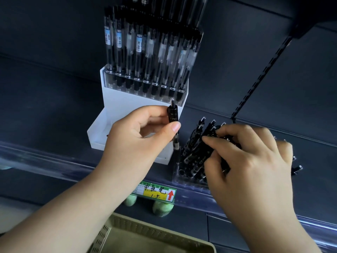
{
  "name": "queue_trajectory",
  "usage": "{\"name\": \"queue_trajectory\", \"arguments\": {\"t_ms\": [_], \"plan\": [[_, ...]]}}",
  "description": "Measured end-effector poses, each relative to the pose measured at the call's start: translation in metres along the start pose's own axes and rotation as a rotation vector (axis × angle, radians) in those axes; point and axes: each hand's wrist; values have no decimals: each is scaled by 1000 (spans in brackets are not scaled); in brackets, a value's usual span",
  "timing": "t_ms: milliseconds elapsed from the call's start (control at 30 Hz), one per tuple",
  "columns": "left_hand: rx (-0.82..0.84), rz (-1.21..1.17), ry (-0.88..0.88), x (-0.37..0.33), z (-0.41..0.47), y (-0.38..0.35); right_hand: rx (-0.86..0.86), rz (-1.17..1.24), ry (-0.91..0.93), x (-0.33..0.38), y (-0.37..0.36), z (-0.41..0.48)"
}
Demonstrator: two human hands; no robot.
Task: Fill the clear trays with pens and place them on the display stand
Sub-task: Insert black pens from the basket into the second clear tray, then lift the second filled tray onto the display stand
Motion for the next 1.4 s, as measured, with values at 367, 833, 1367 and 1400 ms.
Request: {"name": "queue_trajectory", "arguments": {"t_ms": [367, 833, 1367, 1400], "plan": [[-12, 17, 10, 0, -1, -3, 16, -35, 79, 6, -7, -2], [156, 32, 12, 9, -7, -19, -27, 191, 21, -6, -5, 3], [266, 560, -148, 28, -15, -27, -105, 289, 157, -32, 3, -19], [268, 569, -141, 29, -15, -27, -116, 299, 173, -36, 5, -23]]}}
Point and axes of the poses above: each hand's wrist, its own z-axis towards the middle knuckle, its own y-axis out of the back of the hand, x = y × z, and after that the axes turned 7 degrees about -y, right-handed
